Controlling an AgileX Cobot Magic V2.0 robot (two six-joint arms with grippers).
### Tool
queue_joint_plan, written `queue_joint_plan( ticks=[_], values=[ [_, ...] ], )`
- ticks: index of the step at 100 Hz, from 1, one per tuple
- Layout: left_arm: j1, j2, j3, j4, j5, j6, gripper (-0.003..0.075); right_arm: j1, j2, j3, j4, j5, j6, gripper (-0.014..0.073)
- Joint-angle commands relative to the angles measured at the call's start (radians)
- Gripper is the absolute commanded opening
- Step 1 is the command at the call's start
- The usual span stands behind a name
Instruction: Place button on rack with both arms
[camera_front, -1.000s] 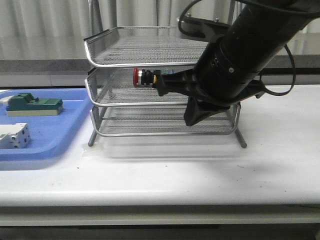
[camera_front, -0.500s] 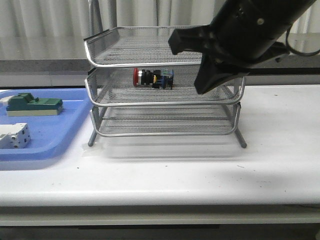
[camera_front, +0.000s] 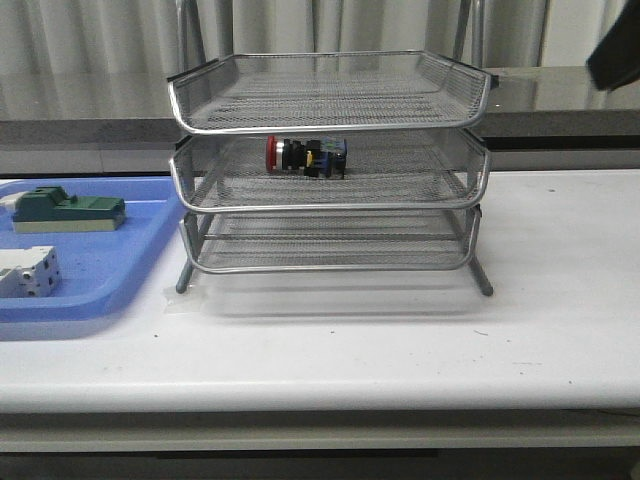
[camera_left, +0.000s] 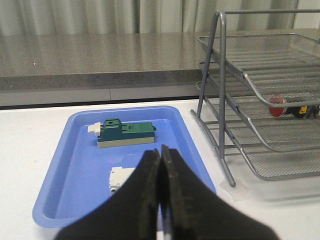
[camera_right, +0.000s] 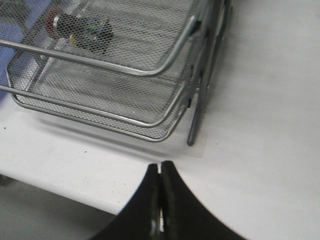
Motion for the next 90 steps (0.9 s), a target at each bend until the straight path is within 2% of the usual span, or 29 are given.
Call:
queue_joint_plan(
  ticks=[1, 31, 55, 90],
  values=[
    [0.003, 0.008, -0.027, -0.013, -0.069, -0.007, -0.0020, -0.034, -0.125, 0.027, -0.023, -0.045, -0.009, -0.0106],
    [0.003, 0.008, -0.027, -0.013, -0.069, -0.007, -0.0020, -0.141, -0.475, 0.205, -0.040, -0.030, -0.009, -0.0106],
    [0.003, 0.008, -0.027, -0.013, -0.069, -0.007, -0.0020, -0.161, -0.710, 0.274, -0.046, 0.051, -0.009, -0.0106],
    [0.003, 0.008, -0.027, -0.013, -0.069, -0.007, -0.0020, -0.161, -0.764, 0.281, -0.053, 0.174, -0.009, -0.0108]
  ],
)
